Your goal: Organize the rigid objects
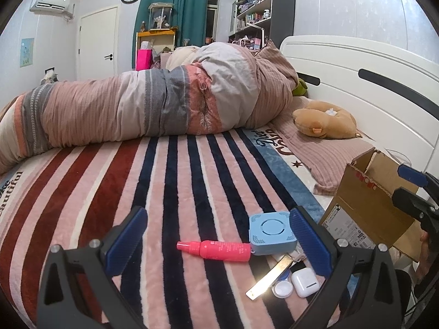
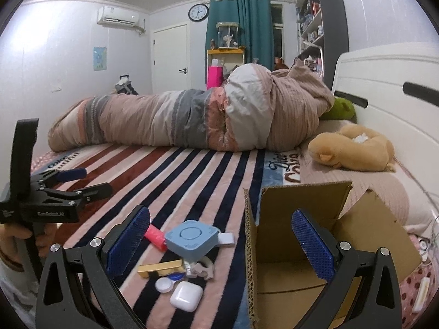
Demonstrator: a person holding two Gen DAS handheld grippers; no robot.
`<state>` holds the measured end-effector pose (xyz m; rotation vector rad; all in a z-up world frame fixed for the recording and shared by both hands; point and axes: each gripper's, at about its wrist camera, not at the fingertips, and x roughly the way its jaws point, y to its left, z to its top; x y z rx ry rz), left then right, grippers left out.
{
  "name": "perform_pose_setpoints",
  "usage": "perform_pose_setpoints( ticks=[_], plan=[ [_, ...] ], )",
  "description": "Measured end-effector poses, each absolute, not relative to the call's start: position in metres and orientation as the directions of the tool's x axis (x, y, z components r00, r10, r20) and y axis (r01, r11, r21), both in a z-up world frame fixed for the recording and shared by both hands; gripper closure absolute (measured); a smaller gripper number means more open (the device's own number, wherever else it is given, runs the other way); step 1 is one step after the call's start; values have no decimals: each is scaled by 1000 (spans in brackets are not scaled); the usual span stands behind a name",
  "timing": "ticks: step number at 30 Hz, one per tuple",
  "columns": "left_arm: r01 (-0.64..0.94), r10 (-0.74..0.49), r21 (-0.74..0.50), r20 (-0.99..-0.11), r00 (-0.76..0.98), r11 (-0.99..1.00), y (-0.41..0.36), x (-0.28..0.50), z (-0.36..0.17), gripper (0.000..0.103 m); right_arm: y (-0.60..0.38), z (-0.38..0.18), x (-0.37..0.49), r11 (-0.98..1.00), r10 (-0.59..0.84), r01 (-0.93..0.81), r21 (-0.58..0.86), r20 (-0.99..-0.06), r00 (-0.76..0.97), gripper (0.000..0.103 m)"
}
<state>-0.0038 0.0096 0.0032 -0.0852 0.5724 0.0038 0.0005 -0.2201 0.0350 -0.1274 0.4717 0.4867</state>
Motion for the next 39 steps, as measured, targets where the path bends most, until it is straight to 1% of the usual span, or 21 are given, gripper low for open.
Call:
perform_pose_setpoints(
  ticks=[23,30,36,37,39],
  plan=[
    [0,-44,-83,-531,846,997,7,-9,5,1,-216,39,-10,859,437,-511,-24,-485,757,0],
    [12,-56,-87,-523,851,996,11,-14,5,1,-207,40,-16,860,423,-510,-39,-506,752,0],
    [8,-50,-84,-507,860,996,24,-22,6,1,-186,47,-25,836,452,-545,-61,-486,748,0],
    [7,-49,-84,-506,861,996,27,-23,5,1,-180,47,-26,829,459,-556,-65,-488,742,3],
    [5,-52,-93,-504,862,996,37,-25,3,1,-164,43,-25,802,486,-593,-66,-504,714,16]
  ],
)
